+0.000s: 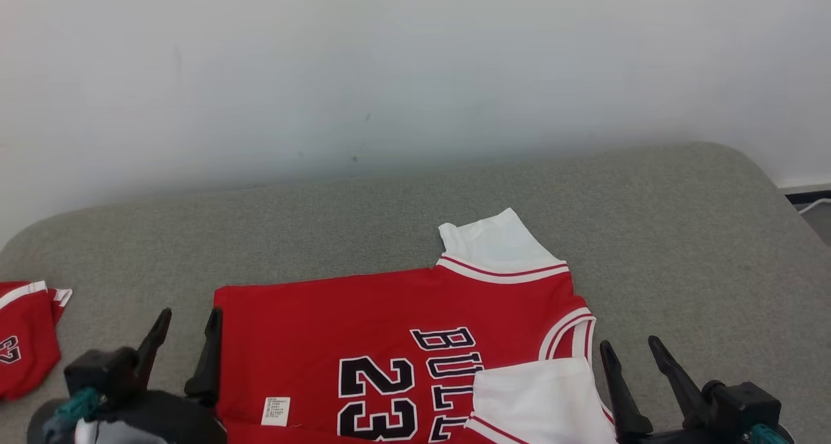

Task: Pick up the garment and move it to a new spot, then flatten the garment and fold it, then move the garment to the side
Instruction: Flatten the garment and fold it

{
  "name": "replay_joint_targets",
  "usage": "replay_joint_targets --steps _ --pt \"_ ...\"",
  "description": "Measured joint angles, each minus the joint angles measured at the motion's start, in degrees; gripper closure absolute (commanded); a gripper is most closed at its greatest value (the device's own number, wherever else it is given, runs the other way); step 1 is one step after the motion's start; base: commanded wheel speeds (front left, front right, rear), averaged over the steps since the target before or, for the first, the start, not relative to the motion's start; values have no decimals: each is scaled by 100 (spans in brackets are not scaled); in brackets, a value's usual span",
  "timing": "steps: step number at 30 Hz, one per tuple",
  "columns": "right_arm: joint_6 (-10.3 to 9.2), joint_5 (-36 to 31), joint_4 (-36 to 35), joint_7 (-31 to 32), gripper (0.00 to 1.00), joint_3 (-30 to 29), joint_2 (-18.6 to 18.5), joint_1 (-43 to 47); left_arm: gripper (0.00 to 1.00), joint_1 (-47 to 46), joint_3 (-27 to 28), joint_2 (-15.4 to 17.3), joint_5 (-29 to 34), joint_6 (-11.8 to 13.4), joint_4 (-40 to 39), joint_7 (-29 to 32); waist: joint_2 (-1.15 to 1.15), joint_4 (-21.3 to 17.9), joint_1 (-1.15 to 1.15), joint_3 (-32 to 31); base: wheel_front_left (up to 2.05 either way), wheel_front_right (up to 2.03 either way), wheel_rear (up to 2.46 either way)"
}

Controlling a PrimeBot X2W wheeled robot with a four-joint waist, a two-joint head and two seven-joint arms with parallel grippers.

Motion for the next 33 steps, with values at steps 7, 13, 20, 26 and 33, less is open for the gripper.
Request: replay_joint_targets --steps 7,13,20,26,33 --pt "73 -63 -212 -100 0 122 0 -81 0 -665 -45 129 -138 -246 692 601 0 -242 0 190 0 0 0" --pt "158 -91 -493 -148 0 185 -25 -185 0 -1233 59 334 -188 -337 1299 1176 0 -523 0 531 0 0 0" --pt "298 -103 -705 -192 0 167 -134 -404 0 -1873 399 550 -339 -172 1808 1682 0 -868 1 1048 0 0 0" --pt "304 -104 -816 -244 0 70 -213 -549 0 -2463 545 776 -344 -24 2173 2106 1 -1114 1 1552 0 0 0" --pt "298 -110 -867 -310 0 -43 -235 -727 0 -2815 427 802 -250 129 2636 2480 1 -1265 2 2100 0 0 0"
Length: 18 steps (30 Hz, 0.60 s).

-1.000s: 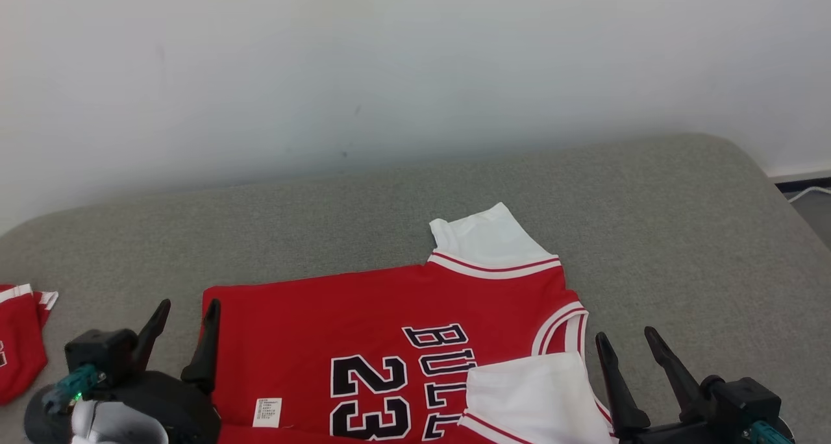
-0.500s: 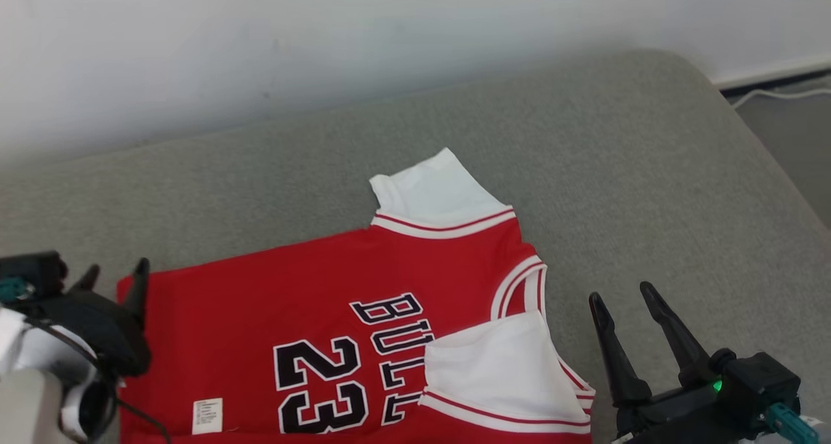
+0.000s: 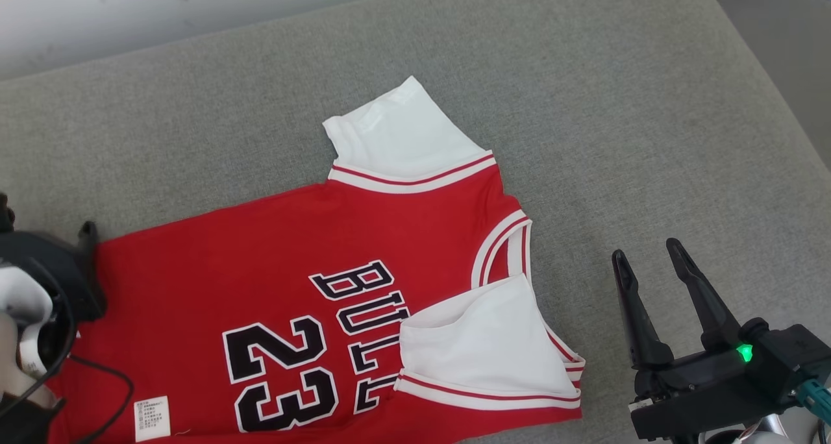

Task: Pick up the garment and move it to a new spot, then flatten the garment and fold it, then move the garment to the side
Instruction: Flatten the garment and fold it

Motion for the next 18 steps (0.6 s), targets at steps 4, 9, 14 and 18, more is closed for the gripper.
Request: replay_joint_targets --steps 4,9,14,18 --pt "-1 0 86 -36 0 0 2 -77 0 -289 -62 32 225 145 80 100 0 13 0 189 0 0 0" --pt "-1 -10 201 -43 0 35 11 -100 0 -373 -57 -15 225 213 169 202 0 178 -1 197 0 0 0" --pt "-2 -40 291 -87 0 5 3 -130 0 -332 -70 -125 208 248 163 335 0 290 -1 104 0 0 0" --pt "-1 -55 325 -86 0 76 4 -131 0 -202 -57 -197 124 249 48 405 0 365 -2 21 0 0 0"
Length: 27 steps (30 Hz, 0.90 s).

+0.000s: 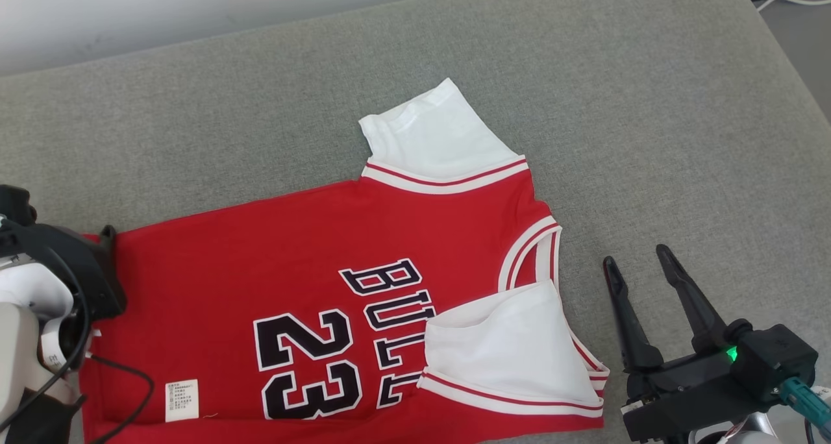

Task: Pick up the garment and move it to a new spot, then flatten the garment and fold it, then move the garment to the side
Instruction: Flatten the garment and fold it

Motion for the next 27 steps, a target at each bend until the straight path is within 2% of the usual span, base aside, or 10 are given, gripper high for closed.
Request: replay_joint_targets --steps 10,11,12,13,17,21,27 --pt "3 -38 49 1 0 74 3 19 0 213 57 -11 -51 70 -147 220 0 -8 -1 -112 0 0 0" --pt "3 -40 49 1 0 77 3 23 50 213 63 -11 -52 89 -155 257 0 -14 0 -115 0 0 0" --pt "2 -44 49 1 0 77 3 22 94 213 64 -13 -52 93 -166 261 0 -21 0 -116 0 0 0" --pt "3 -46 51 1 0 79 3 22 100 218 66 -21 -59 92 -181 286 0 -26 -1 -117 0 0 0" --pt "10 -93 82 8 0 119 -8 7 100 284 73 -63 -86 93 -261 301 0 -37 0 -122 0 0 0" --pt "158 -138 248 203 0 237 -98 -232 100 294 121 -64 -101 96 -364 301 0 -26 -1 -124 0 0 0" --pt "489 23 946 999 0 276 -357 -1675 100 262 116 -102 -177 102 -550 357 0 32 0 -54 0 0 0"
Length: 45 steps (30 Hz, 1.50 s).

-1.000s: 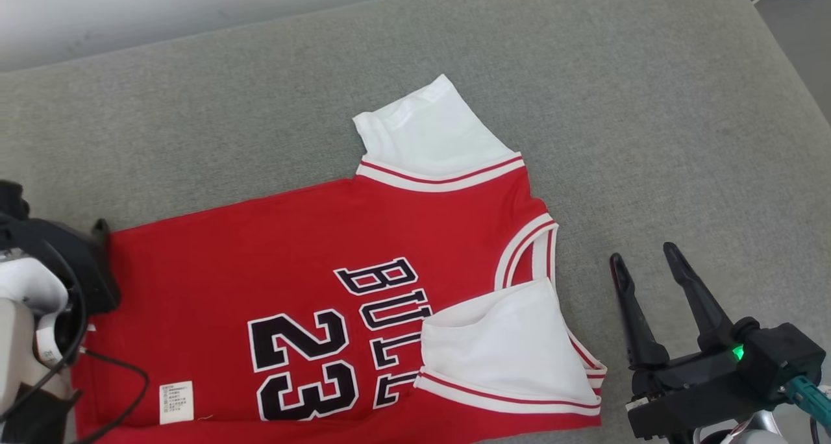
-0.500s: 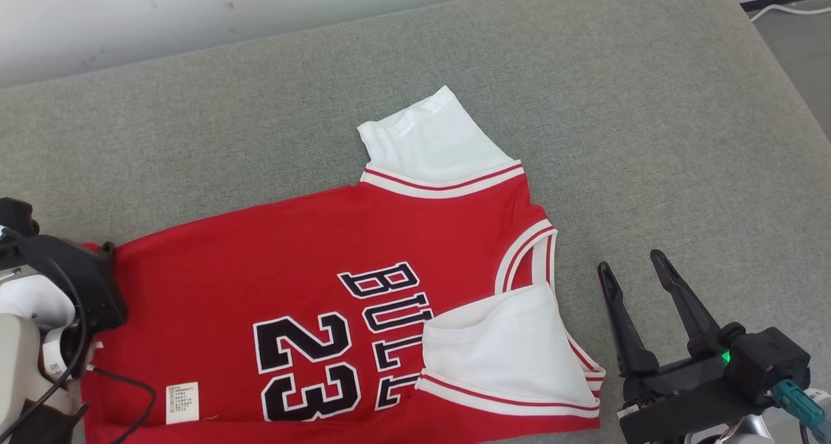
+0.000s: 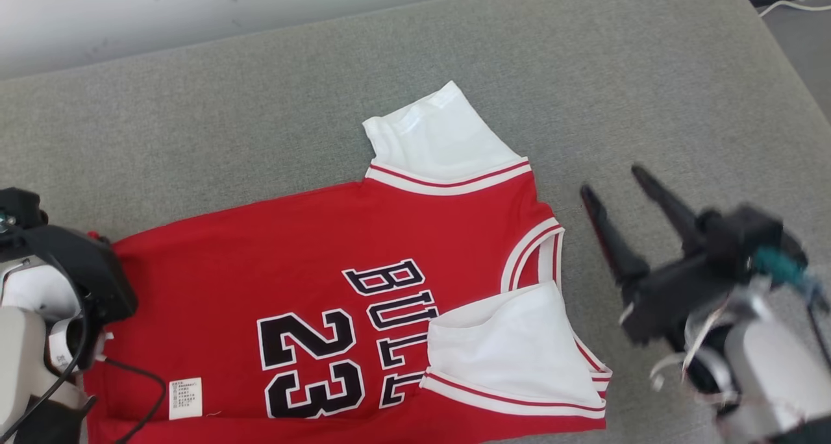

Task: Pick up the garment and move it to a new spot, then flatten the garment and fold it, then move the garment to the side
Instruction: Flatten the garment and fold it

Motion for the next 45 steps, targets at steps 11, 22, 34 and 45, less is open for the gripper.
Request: replay_joint_targets --steps 11,22,34,45 --pt "131 894 1779 1434 0 -111 -99 -1782 100 -483 -263 -271 21 23 -197 153 0 313 0 259 0 0 0" --pt "229 1105 2980 2468 0 149 -296 -3019 100 -928 -555 -638 135 -64 -85 196 0 952 0 499 0 0 0" --pt "267 1214 3931 2888 0 209 -444 -3662 100 -1294 -769 -1062 135 -178 233 130 0 1622 1 654 0 0 0" --pt "267 1270 4433 2877 4 240 -383 -4047 100 -1382 -809 -1109 120 -372 511 -34 0 2062 0 742 0 0 0"
